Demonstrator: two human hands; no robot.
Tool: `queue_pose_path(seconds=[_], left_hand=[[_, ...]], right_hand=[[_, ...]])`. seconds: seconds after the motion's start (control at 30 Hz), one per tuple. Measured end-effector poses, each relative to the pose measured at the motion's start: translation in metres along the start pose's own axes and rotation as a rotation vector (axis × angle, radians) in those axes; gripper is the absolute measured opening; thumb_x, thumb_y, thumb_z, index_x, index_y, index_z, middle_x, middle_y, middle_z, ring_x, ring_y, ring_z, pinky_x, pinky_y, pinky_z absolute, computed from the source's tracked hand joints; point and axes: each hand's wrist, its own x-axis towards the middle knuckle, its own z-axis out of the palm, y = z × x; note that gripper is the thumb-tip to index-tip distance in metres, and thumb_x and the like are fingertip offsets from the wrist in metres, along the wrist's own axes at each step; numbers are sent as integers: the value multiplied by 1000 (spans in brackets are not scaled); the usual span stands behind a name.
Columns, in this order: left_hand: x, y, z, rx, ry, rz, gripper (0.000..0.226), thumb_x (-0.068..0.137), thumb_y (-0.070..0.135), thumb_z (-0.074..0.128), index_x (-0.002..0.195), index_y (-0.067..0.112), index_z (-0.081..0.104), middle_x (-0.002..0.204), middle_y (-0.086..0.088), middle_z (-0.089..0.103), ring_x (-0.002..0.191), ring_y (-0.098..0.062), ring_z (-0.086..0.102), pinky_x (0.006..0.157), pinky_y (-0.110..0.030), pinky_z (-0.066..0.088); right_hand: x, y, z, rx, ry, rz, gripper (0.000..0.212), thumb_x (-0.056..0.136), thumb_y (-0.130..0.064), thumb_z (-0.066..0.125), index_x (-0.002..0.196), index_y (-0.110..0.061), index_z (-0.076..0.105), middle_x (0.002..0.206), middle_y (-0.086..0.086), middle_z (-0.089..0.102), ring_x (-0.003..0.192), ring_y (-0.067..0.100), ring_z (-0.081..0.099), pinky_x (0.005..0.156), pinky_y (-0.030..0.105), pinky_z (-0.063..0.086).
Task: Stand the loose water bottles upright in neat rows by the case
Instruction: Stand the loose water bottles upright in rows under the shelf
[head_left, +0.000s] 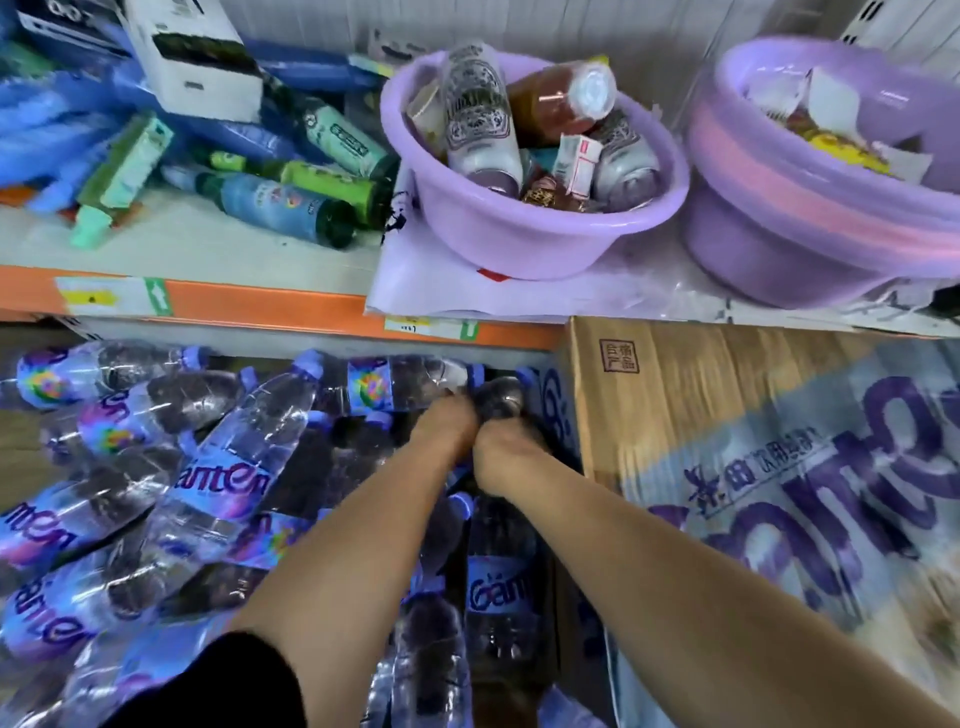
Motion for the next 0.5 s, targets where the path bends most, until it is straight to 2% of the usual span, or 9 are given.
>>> queue_pose_path(seconds=[0.07, 0.2, 0.3, 0.37, 0.4, 0.43, 0.5], left_hand=[[10, 2, 10, 104, -10, -44, 38, 100, 15, 24, 135, 1, 32, 139, -25, 42, 127, -39, 45, 101, -45, 38], [20, 0, 4, 207, 18, -36, 38, 100, 16, 25, 135, 6, 36, 139, -21, 45, 126, -37, 46, 98, -43, 41], [19, 2, -2, 331, 58, 8, 37, 96, 16, 35, 130, 6, 43, 134, -19, 50, 121, -35, 51, 92, -40, 45], [17, -1, -6, 384, 100, 34, 38, 93, 17, 41, 129, 6, 44, 132, -20, 51, 119, -36, 53, 90, -40, 46], [15, -2, -8, 372, 120, 42, 39, 92, 18, 44, 129, 6, 43, 131, -21, 50, 118, -37, 53, 89, -40, 46], [15, -4, -10, 326, 136, 45, 41, 90, 20, 48, 128, 7, 42, 130, -21, 49, 117, -38, 53, 88, -40, 45], [11, -6, -13, 154, 142, 36, 48, 85, 25, 56, 126, 7, 39, 130, -22, 46, 115, -40, 52, 88, -41, 45]], right_hand=[[6, 1, 6, -20, -49, -1, 38, 96, -17, 42, 130, -2, 51, 134, 18, 53, 123, 34, 51, 82, 33, 40], [6, -4, -7, -66, -119, 26, 37, 93, -18, 50, 128, -8, 54, 132, 12, 55, 122, 30, 53, 99, 36, 47], [7, -7, -13, -72, -177, -75, 34, 95, -12, 44, 126, -2, 55, 132, 17, 55, 113, 31, 55, 92, 35, 45], [9, -9, -15, -15, -218, -103, 33, 97, -9, 42, 126, 1, 55, 132, 20, 54, 91, 29, 53, 78, 31, 40], [6, -10, -19, 23, -213, -101, 33, 97, -8, 42, 126, 2, 54, 133, 20, 53, 86, 28, 51, 73, 30, 40], [5, -11, -21, 39, -194, -100, 33, 97, -7, 44, 127, 2, 54, 134, 19, 53, 91, 29, 53, 74, 31, 42], [3, -10, -24, 30, -187, -104, 34, 97, -7, 45, 130, 3, 51, 134, 19, 53, 115, 30, 54, 89, 29, 44]])
